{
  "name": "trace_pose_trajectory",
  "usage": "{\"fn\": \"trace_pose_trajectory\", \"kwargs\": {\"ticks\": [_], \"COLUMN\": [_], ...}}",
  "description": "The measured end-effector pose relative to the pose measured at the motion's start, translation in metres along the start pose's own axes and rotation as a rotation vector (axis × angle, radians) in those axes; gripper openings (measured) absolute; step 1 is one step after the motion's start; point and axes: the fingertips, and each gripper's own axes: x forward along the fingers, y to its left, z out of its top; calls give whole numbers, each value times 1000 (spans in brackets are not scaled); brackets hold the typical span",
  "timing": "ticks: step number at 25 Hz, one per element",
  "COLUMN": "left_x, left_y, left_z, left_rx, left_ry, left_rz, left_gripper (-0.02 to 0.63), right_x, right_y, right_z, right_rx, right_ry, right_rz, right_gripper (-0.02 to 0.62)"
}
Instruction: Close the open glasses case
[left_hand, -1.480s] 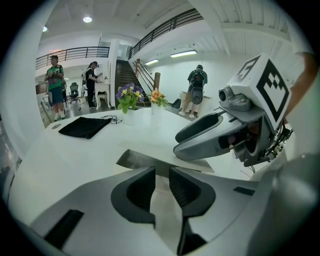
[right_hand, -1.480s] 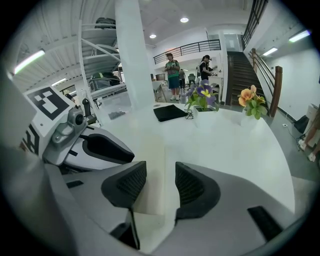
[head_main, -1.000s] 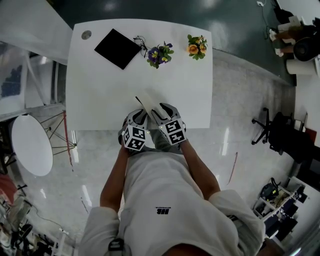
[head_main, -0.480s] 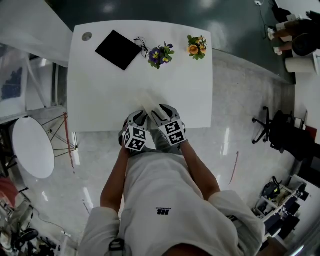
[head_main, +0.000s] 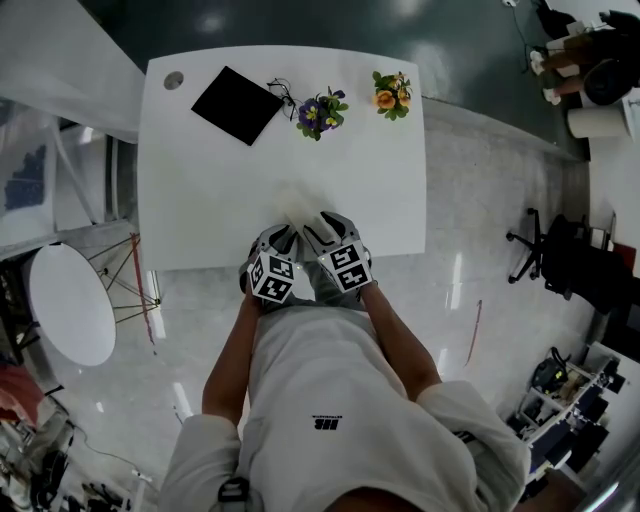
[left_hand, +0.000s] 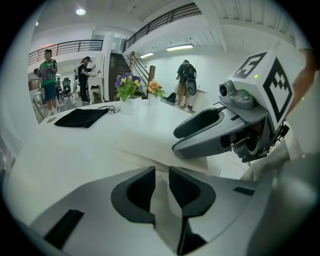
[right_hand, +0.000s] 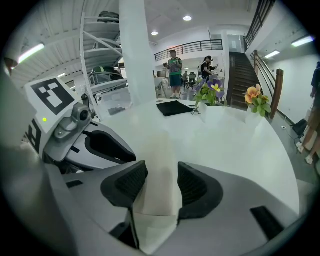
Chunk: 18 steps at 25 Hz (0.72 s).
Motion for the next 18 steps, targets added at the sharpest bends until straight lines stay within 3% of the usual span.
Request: {"fn": "trace_pose_trajectory", "kwargs": {"ticks": [7, 18], "left_x": [-5, -39], "left_y": [1, 26], "left_z": [2, 49], "left_rx": [36, 58], "left_ry": [-10, -143], "left_rz": [-41, -34], "left_gripper": [98, 98], "right_x": [3, -36], "right_y": [1, -14], "right_z": [-1, 28], "right_rx": [27, 67], "right_ry": [-16, -107], "right_rz": [-3, -142], "right_gripper": [193, 195]}}
